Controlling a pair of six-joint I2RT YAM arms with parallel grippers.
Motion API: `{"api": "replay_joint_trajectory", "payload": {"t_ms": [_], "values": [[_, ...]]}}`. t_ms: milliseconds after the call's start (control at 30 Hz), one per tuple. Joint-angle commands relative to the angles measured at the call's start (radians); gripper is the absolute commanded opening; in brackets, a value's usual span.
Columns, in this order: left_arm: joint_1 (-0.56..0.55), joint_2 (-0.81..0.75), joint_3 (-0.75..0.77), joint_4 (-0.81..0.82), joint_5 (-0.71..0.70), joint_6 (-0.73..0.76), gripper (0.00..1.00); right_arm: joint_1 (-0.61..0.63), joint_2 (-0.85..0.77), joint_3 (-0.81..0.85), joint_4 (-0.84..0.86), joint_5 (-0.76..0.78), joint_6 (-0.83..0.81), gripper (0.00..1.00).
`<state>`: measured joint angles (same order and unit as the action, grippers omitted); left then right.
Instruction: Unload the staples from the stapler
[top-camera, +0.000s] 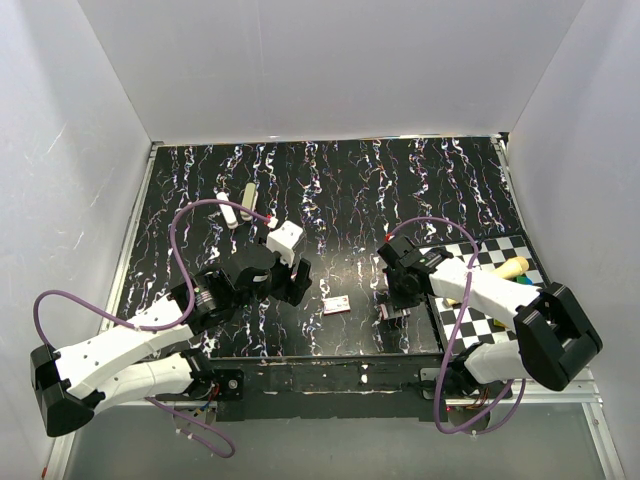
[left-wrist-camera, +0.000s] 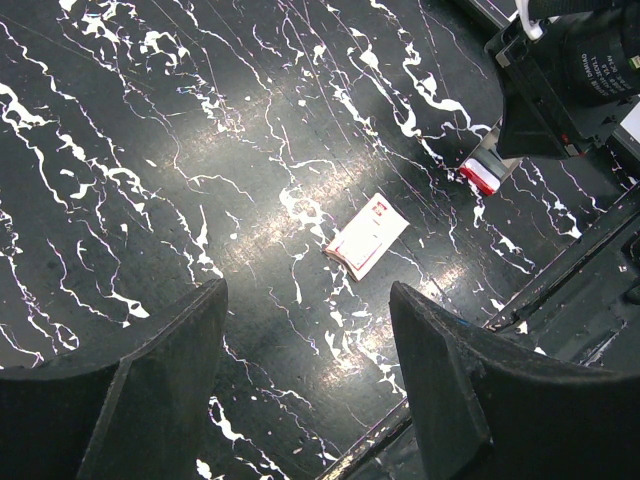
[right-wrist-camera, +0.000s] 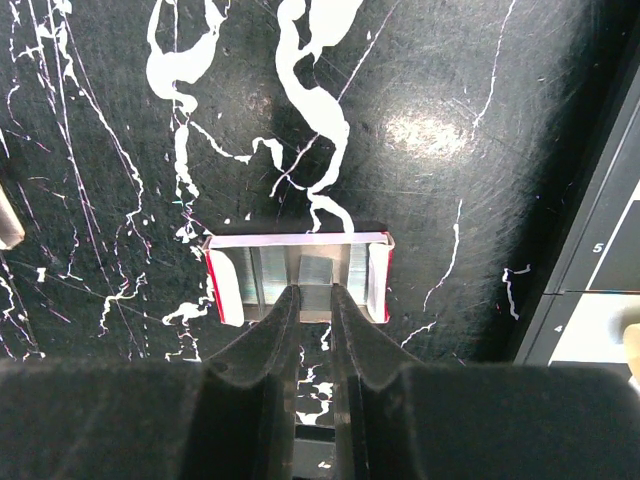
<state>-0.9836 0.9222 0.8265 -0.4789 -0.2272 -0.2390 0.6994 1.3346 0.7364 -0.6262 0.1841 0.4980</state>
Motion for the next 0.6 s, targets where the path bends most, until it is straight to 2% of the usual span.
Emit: {"api": "replay_joint_trajectory", "payload": {"t_ms": [0,333,567], "values": [[0.005,-0.006,0.01,-0.004,0.0,0.003,0.66,-0.006,0.012,-0.002,0.006,0.006,0.007,0.21],[0.005,-0.008,0.008,-0.004,-0.001,0.003,0.66,-0.009,0.017,0.001,0.003,0.014,0.01,0.31],[0.005,-0.006,0.008,-0.004,0.0,0.001,0.66,-0.008,0.011,-0.002,0.003,0.014,0.01,0.33]]}}
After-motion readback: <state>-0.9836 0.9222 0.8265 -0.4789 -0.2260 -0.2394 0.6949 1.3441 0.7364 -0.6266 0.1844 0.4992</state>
